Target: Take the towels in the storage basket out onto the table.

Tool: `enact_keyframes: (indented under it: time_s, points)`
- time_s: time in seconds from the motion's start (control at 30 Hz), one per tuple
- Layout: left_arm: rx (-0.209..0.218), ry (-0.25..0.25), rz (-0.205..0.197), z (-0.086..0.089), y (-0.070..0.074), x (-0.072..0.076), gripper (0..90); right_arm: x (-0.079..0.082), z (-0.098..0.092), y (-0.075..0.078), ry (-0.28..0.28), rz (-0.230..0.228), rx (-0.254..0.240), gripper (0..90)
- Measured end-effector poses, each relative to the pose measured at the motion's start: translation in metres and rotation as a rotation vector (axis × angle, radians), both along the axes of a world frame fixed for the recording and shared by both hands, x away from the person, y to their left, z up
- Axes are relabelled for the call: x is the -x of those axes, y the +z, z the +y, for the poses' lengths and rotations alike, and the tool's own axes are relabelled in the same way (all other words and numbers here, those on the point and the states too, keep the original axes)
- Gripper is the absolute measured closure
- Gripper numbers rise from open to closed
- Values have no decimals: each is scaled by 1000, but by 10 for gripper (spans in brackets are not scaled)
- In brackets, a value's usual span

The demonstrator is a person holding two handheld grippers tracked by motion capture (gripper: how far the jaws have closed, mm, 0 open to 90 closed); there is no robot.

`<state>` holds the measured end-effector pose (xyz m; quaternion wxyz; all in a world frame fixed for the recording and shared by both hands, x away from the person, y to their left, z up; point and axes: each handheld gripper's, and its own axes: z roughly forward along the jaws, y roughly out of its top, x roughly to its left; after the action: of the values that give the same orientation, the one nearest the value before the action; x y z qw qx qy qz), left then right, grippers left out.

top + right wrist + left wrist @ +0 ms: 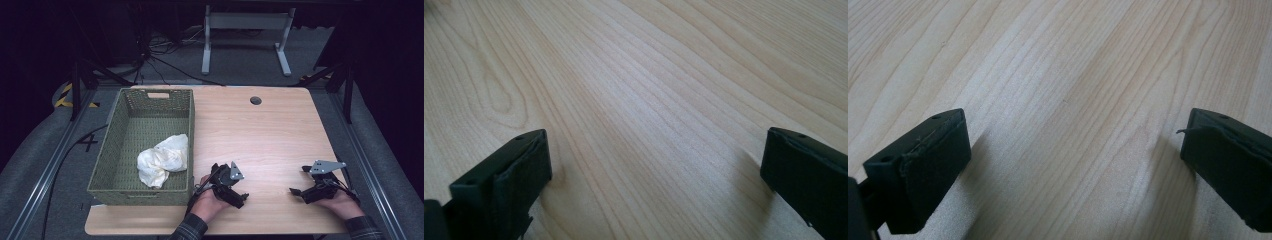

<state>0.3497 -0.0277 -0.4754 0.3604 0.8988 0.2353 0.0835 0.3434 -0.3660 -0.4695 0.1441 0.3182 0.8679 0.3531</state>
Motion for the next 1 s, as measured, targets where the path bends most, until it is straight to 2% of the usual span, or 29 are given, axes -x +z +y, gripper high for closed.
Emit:
enact_keyframes:
  time_s: [0.17,0.4,0.5,0.6,0.73,0.9,1.0]
  points:
    - [3,6,-2,0,0,1,1,0,0,0,2,1,0,0]
    - [-13,14,10,-1,2,0,6,0,0,0,3,1,1,0]
    - [-21,18,20,-3,3,-1,12,0,0,0,4,2,1,0]
    - [-4,26,47,-2,5,-4,15,0,0,0,3,1,0,1]
    - [-4,37,64,1,7,-5,16,-1,0,0,6,0,1,1]
    - [0,48,43,4,16,-4,18,-1,0,0,6,0,1,1]
    - [-3,60,49,7,17,-5,22,-1,0,0,4,2,1,1]
